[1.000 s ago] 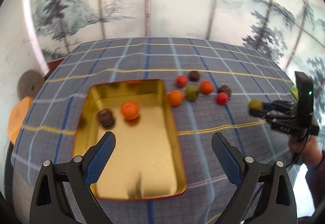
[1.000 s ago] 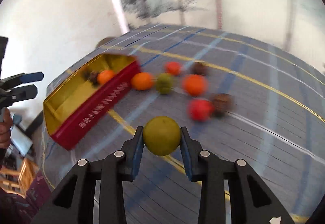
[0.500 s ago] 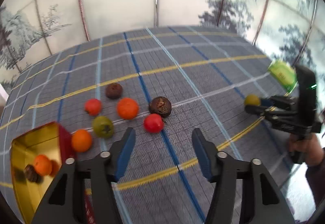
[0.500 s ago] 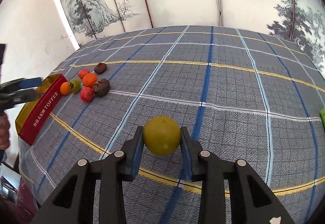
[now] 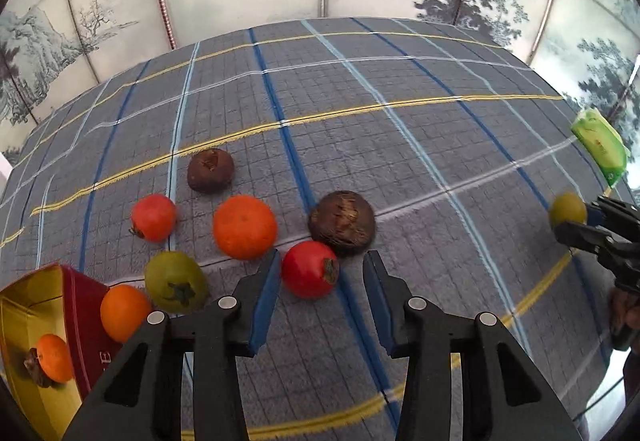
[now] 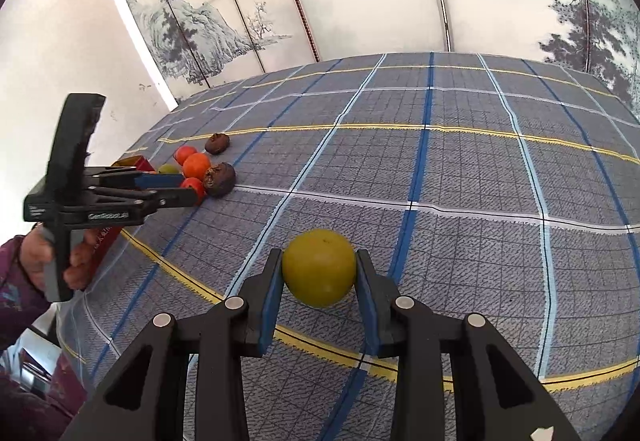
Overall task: Organize fruits
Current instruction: 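Grasp the red tomato with the left gripper while the right gripper holds the yellow-green fruit, then carry the red tomato into the tin and open the left gripper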
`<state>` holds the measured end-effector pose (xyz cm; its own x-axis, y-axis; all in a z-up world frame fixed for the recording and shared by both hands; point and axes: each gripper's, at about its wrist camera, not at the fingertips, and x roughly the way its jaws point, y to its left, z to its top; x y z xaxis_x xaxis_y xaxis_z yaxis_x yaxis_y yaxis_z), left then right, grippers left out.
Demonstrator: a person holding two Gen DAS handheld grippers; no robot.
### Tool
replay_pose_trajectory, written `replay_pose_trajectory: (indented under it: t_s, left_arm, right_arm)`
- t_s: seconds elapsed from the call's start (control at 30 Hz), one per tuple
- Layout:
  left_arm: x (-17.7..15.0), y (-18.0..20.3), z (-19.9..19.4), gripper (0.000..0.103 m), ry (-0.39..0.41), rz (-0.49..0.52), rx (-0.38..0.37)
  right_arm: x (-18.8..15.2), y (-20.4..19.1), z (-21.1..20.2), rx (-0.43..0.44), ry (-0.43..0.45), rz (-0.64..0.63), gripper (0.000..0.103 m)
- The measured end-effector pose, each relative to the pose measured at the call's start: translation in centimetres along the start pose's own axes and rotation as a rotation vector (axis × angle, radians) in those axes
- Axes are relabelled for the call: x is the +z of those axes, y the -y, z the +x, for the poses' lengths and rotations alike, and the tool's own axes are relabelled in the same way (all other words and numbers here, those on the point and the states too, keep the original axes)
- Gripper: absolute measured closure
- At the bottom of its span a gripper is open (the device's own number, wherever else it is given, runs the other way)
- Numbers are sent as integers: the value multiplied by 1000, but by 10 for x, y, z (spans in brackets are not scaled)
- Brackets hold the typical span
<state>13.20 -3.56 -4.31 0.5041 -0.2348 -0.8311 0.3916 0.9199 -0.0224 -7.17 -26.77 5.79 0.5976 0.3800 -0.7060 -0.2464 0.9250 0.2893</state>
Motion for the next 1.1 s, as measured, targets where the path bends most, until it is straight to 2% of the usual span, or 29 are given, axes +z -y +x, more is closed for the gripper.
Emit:
replay_pose_trajectory:
  t_s: [0.07, 0.13, 0.47, 0.6, 0.8, 1.1]
  left_arm:
    - [-1, -1, 3, 61, -7, 1, 12]
    - [-3, -2, 8, 71, -33, -1, -1]
    - [-10, -7, 4, 72, -8, -74, -21]
    - [-16, 0, -33, 72, 64, -94, 19]
    - [-31, 9, -88, 72, 130, -110, 76]
    - [-58, -6, -137, 72, 159, -153, 145]
  right_arm:
    - [0, -1, 2, 0, -7, -1, 71]
    - [0, -1, 4, -6, -17, 0, 71]
    - [1, 1, 11, -27, -51, 8, 71]
    - [1, 1, 14, -36, -63, 10, 70]
    - [0, -2, 19, -56, -88, -3, 70]
    - [-1, -5, 20, -84, -96, -19, 70]
